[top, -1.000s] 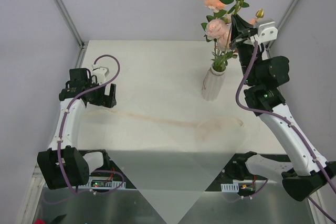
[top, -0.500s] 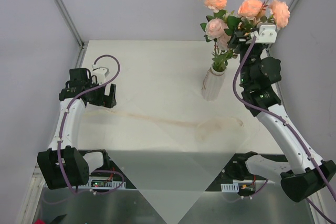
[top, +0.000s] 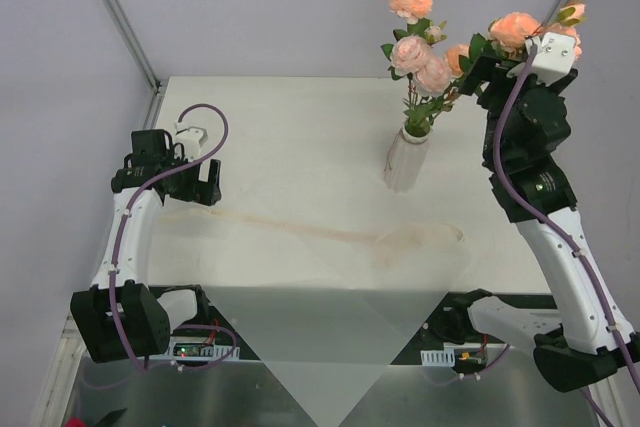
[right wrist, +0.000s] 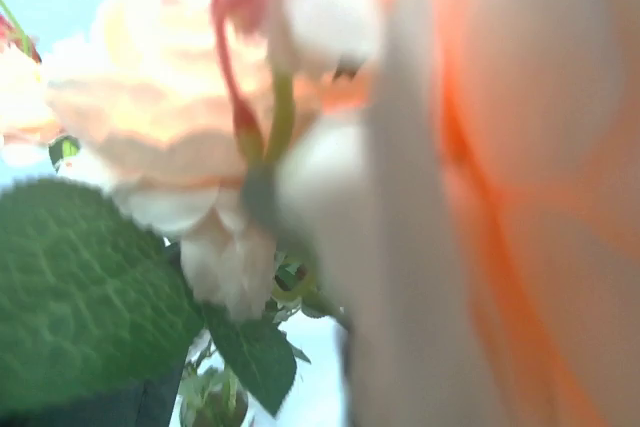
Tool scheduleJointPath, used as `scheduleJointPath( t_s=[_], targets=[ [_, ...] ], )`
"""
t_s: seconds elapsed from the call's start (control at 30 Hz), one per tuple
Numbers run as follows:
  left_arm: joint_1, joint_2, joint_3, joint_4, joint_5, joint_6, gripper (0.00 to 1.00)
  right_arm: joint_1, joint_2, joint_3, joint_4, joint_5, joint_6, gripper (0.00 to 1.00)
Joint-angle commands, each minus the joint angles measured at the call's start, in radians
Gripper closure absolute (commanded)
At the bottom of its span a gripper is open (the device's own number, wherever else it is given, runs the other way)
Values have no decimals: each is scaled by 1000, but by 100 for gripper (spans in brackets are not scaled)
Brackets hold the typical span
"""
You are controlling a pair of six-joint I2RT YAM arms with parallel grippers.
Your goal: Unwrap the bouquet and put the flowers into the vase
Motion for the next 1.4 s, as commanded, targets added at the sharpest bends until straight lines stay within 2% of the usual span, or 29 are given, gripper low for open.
scheduleJointPath(
  t_s=[0.0,0.13,0.37,0.57,0.73,0.87,1.0,1.17,1.37],
  targets=[
    [11,-30,41,-34,10,9,1,-6,58,90,-291,-73,96,6],
    [10,-39,41,-40,4,15,1,-18,140,160,-482,-194,131,4],
    [11,-44,53,-52,8,13,1,-21,171,205,-613,-345,182,1],
    [11,-44,61,-58,7,12,1,-14,27,24,-635,-478,217,1],
    [11,-30,69,-63,10,-5,1,11,-11,-71,-717,-674,275,0],
    [11,-32,75,-65,17,-25,1,69,1,-120,-767,-658,306,0],
    [11,-42,75,-68,21,-31,1,130,-65,-200,-698,-621,326,0],
    [11,-44,67,-68,34,-33,1,143,-114,-257,-665,-630,340,0],
    [10,-30,61,-68,60,-43,1,161,-120,-289,-698,-567,338,0]
  ],
)
